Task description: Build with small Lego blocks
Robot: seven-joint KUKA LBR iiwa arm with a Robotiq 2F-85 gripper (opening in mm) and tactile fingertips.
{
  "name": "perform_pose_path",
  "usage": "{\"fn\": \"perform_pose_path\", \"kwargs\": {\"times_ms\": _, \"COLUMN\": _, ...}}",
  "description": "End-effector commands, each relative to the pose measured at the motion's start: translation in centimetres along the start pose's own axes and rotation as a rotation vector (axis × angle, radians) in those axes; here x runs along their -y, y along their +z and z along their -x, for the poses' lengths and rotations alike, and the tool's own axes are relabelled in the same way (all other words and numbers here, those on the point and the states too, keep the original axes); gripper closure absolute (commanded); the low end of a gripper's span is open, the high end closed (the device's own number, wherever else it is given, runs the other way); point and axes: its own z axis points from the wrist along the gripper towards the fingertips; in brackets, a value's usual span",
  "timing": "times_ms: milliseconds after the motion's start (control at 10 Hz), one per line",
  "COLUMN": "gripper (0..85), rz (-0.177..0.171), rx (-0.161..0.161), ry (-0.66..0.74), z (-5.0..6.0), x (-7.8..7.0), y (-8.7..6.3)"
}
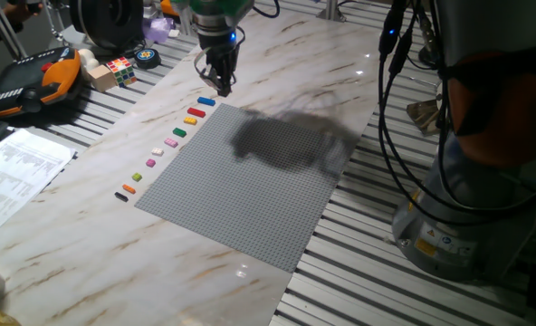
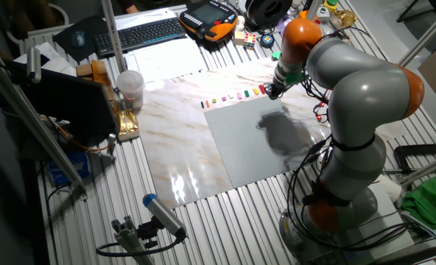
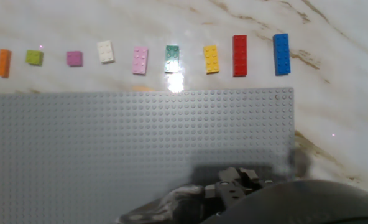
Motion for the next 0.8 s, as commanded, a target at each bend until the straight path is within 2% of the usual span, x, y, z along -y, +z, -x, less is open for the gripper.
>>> {"fn": "perform_pose_path", "kwargs": {"times_ms": 0, "gripper": 84.3, "rz": 0.012, "rx": -0.003, "ry": 0.003, "z": 0.1, "x": 0.3, "y": 0.3}}
{"fn": "perform_pose_path", "kwargs": {"times_ms": 100, "gripper": 84.3, "rz": 0.024, "rx": -0.003, "ry": 0.002, "z": 0.3, "x": 0.5, "y": 0.6}}
{"fn": "perform_pose_path", "kwargs": {"times_ms": 300, "gripper": 84.3, "rz": 0.026, "rx": -0.009, "ry": -0.018, "z": 1.1, "x": 1.3, "y": 1.1}}
{"fn": "perform_pose_path", "kwargs": {"times_ms": 500, "gripper": 84.3, "rz": 0.047, "rx": -0.009, "ry": -0.020, "z": 1.7, "x": 2.4, "y": 1.7}}
{"fn": "perform_pose_path", "kwargs": {"times_ms": 700, "gripper": 84.3, "rz": 0.038, "rx": -0.012, "ry": -0.032, "z": 1.8, "x": 2.4, "y": 1.5}}
